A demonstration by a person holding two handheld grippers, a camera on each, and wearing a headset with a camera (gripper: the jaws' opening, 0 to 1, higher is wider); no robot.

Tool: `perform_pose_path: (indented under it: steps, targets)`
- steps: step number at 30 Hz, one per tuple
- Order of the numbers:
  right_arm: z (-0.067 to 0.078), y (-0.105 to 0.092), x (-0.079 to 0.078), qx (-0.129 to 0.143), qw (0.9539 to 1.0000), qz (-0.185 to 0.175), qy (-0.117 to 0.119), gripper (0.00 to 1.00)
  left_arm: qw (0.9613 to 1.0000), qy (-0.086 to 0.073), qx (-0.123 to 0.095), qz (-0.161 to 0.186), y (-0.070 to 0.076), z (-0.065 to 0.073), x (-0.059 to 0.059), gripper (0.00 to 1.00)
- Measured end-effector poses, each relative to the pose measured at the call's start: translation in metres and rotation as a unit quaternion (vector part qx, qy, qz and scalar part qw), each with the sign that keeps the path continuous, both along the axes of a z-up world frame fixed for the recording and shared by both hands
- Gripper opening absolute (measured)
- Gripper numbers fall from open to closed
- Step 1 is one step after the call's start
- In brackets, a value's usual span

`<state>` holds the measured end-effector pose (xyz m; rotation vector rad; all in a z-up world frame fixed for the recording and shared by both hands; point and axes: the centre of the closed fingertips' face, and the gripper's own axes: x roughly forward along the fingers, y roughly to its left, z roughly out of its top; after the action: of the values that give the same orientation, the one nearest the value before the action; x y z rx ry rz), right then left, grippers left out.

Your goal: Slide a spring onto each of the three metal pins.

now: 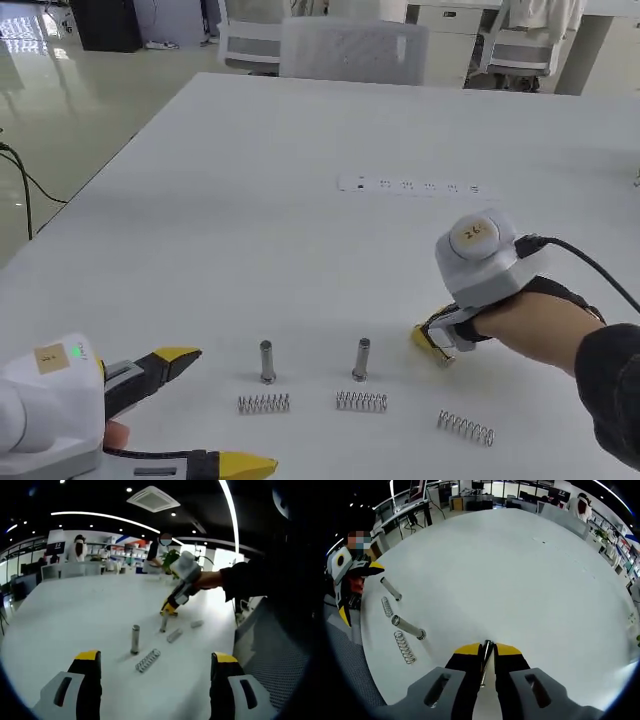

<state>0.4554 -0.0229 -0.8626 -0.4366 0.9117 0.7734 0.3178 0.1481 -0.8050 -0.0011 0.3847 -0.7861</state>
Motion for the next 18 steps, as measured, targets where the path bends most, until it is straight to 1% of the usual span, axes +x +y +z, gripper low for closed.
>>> perform_pose_path:
  steps: [6, 9, 12, 18]
  targets:
    - [0.0, 0.0, 0.0, -0.001, 1.0, -0.008, -0.002, 0.06, 1.0, 0.0, -0.001, -0.001, -0.002, 0.001, -0.001, 0.87]
    - [0.001, 0.0, -0.002, 0.006, 0.9999, -0.011, 0.002, 0.05, 1.0, -0.001, -0.001, 0.0, -0.002, 0.001, -0.001, 0.87]
    - [0.007, -0.001, -0.002, 0.015, 0.9998, -0.016, -0.002, 0.05, 1.0, -0.002, -0.001, 0.001, -0.001, 0.002, 0.0, 0.87]
    - [0.023, -0.006, -0.005, 0.023, 0.9995, -0.015, -0.018, 0.05, 1.0, -0.004, -0.001, 0.0, -0.002, 0.003, 0.0, 0.87]
